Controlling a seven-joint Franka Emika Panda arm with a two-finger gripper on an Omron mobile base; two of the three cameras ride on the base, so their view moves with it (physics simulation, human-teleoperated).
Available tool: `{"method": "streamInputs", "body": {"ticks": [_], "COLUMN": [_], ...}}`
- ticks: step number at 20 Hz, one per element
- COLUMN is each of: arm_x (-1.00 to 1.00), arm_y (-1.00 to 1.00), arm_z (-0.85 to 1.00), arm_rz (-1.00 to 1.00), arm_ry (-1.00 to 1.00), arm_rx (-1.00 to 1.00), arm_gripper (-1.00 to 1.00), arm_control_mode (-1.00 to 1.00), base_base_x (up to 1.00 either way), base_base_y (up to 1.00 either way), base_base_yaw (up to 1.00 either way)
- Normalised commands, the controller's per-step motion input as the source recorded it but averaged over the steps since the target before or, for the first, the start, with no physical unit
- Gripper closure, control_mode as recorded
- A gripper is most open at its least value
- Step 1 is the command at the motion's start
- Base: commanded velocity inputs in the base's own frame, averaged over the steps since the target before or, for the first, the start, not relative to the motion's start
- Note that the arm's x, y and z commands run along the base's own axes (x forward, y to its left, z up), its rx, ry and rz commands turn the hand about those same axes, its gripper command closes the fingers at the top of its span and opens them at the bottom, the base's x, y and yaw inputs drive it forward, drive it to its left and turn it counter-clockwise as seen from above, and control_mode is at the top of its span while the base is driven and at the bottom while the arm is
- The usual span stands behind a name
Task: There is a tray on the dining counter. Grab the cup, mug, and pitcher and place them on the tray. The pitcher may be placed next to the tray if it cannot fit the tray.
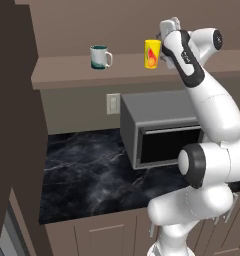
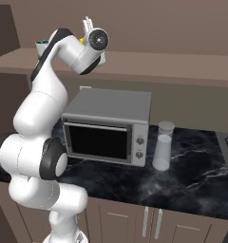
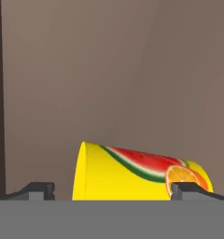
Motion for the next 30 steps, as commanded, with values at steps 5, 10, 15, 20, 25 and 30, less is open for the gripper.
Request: {"method": "streamInputs", "body": {"ticks": [5,10,15,20,25,30], "arm_x": [0.03,0.07,0.07,0.02,0.0,0.0], "arm_y": [0.0,0.02,0.03,0.04,0.01,0.0], "arm_z": [-0.02,-0.01,0.0,-0.01,-0.02,-0.03], "arm_rz": [0.0,0.0,0.0,0.0,0.0,0.0], "arm_ry": [0.0,0.0,0.0,0.0,0.0,0.0], "arm_rx": [-0.02,-0.02,-0.02,-0.03,-0.02,-0.02], "arm_gripper": [-1.0,-1.0,-1.0,-1.0,-1.0,-1.0], "arm_control_mode": [-1.0,-1.0,-1.0,-1.0,-1.0,-1.0], "base_base_x": [0.0,0.0,0.0,0.0,0.0,0.0], "base_base_y": [0.0,0.0,0.0,0.0,0.0,0.0], "base_base_yaw": [0.0,0.0,0.0,0.0,0.0,0.0]}}
